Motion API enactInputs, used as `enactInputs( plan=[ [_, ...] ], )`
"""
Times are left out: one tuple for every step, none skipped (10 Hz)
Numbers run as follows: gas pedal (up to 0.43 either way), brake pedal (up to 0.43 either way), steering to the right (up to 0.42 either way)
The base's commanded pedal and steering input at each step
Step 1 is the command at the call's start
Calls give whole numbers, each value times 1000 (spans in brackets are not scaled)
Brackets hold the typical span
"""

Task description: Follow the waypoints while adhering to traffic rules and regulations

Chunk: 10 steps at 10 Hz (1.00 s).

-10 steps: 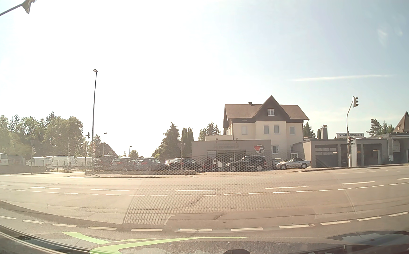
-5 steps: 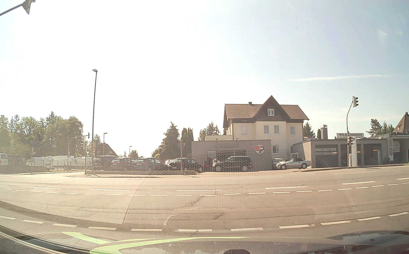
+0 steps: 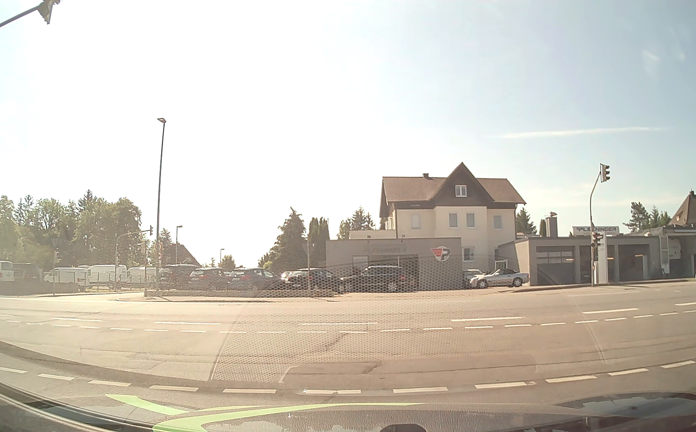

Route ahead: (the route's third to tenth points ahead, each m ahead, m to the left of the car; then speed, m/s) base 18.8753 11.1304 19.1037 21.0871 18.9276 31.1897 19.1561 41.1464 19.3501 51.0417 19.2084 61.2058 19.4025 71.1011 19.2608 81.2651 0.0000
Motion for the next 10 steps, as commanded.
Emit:
enactInputs(
  plan=[
    [0,354,-2],
    [0,360,-2],
    [0,354,-2],
    [0,354,-2],
    [0,354,-2],
    [0,354,-2],
    [0,360,-2],
    [0,354,-2],
    [0,354,-2],
    [0,354,-2]
  ],
)
